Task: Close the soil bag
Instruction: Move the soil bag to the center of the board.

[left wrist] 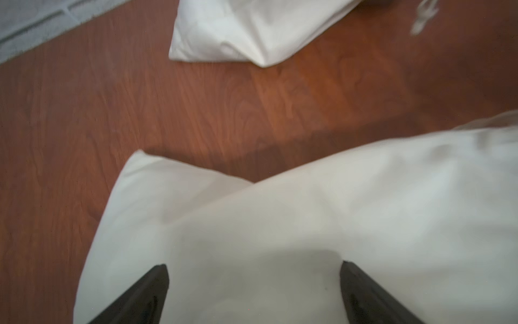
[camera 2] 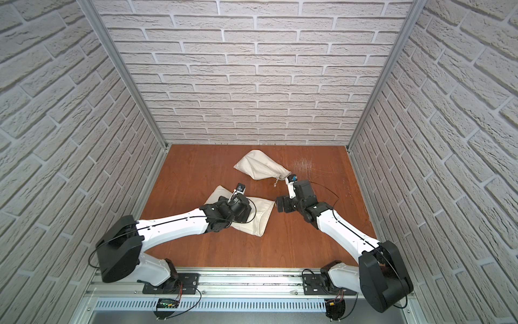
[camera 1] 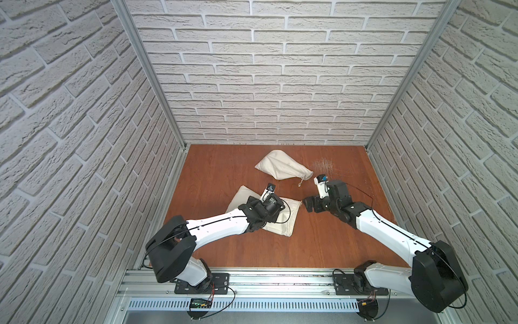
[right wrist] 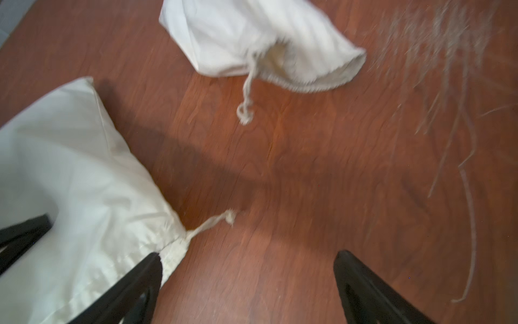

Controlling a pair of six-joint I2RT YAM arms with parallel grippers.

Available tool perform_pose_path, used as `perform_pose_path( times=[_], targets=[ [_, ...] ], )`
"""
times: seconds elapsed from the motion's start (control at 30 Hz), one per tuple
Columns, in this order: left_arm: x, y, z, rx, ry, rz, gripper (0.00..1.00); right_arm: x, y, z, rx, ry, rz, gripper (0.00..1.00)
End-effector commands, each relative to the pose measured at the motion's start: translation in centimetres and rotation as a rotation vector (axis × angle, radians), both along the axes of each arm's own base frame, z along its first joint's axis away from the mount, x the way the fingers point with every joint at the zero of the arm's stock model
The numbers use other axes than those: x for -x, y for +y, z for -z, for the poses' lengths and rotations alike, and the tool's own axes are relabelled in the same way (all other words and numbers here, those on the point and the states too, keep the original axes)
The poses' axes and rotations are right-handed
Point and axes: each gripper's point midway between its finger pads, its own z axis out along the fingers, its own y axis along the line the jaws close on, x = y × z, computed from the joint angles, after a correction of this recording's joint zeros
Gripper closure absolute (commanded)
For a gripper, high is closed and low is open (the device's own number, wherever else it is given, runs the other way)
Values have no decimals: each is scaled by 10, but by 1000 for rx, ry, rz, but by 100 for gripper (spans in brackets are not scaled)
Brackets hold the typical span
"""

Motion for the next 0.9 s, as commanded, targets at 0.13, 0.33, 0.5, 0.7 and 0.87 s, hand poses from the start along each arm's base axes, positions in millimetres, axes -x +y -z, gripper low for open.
perform_pose_path(
  times=[0.13, 0.33, 0.5, 0.7, 0.87],
  targets=[
    [-2, 54, 50, -18, 52, -252, 2, 28, 27, 36, 9, 9, -63, 2],
    [-18, 96, 64, -67, 87, -359, 2, 27, 40, 43, 74, -79, -100, 5],
    [-32, 131, 46, -100, 45, -402, 2, 26, 62, 46, 120, -118, -207, 10],
    [-35, 138, 16, -13, -23, -380, 2, 21, 90, 52, 231, -156, -365, 12],
    [-23, 118, -7, 13, -94, -289, 1, 3, 99, 38, 264, -288, -410, 15]
  ],
)
